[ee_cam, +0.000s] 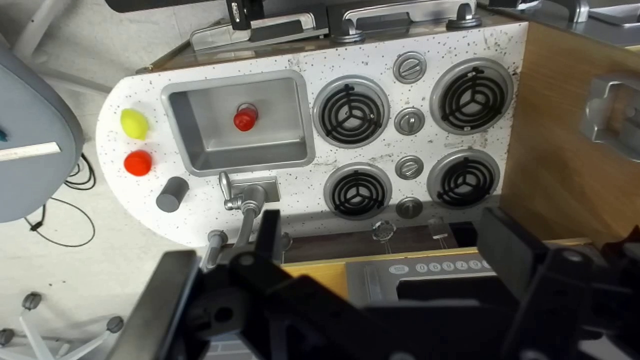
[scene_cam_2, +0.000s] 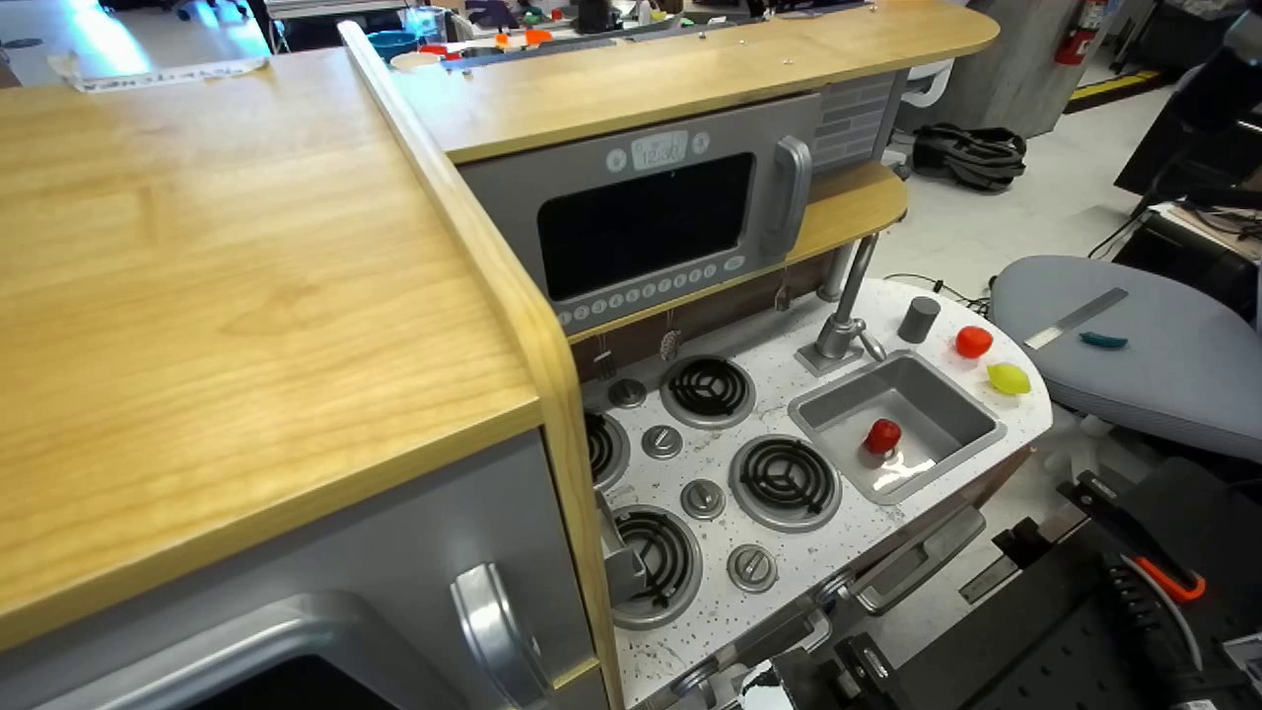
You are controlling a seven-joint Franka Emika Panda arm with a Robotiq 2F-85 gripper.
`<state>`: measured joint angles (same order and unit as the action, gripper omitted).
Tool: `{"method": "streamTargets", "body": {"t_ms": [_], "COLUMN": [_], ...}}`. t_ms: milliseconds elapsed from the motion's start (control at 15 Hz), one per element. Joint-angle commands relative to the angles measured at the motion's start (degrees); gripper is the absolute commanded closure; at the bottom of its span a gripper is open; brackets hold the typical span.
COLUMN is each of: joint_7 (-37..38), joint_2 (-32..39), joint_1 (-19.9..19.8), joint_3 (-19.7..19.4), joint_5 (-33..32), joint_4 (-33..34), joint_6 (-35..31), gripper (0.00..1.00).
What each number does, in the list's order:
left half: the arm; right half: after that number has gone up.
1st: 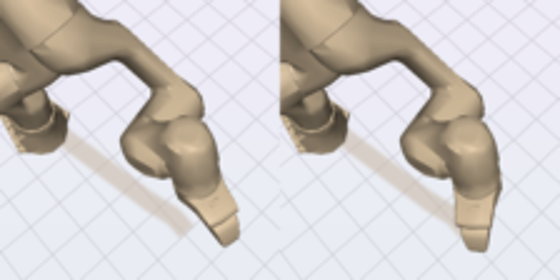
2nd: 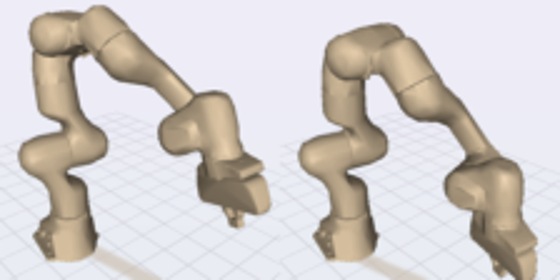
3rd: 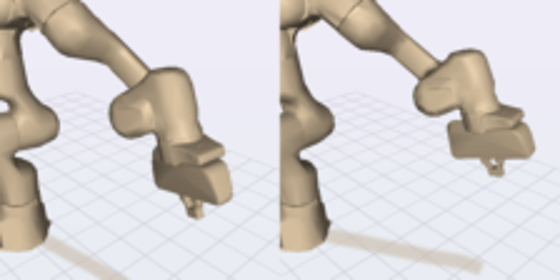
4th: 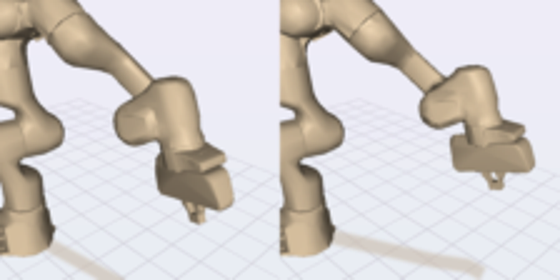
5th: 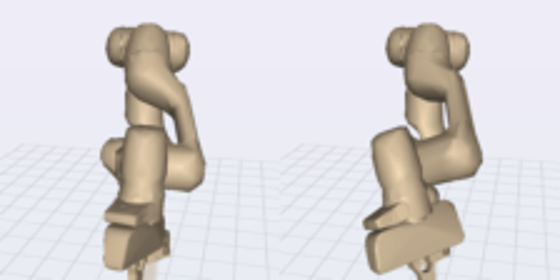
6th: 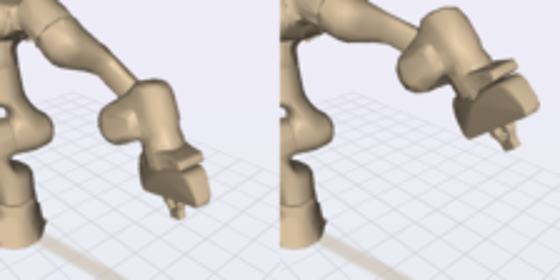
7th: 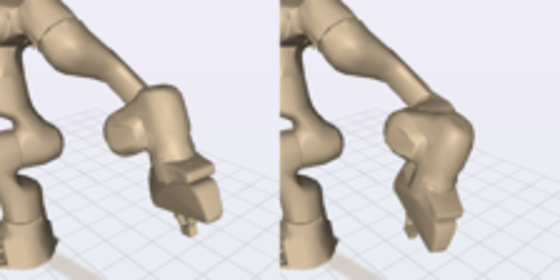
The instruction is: Pick the lemon on the counter and put it on the stove
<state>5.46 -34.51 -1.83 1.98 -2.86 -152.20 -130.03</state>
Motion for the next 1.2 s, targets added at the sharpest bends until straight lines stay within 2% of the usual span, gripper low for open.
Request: {"method": "streamTargets", "body": {"t_ms": [0, 133, 400, 667, 933, 1133], "joint_7": [-1.4, -1.8, -3.5, -4.9, -3.2, -4.4], "joint_2": [3.3, 6.1, 19.1, 32.1, 43.7, 51.7], "joint_1": [-0.4, -1.6, -3.7, -6.1, -7.8, -8.2], "joint_3": [-1.3, -2.1, -3.5, -5.7, -9.2, -12.2], "joint_5": [-0.1, -1.4, -3.0, -6.8, -14.2, -14.2], "joint_4": [0.7, 1.2, 6.0, 13.1, 20.5, 25.9], "joint_6": [-2.1, -4.1, -11.2, -13.5, -16.4, -17.3], "gripper": [0.0, 0.0, 0.0, 0.0, 0.0, 0.0]}}
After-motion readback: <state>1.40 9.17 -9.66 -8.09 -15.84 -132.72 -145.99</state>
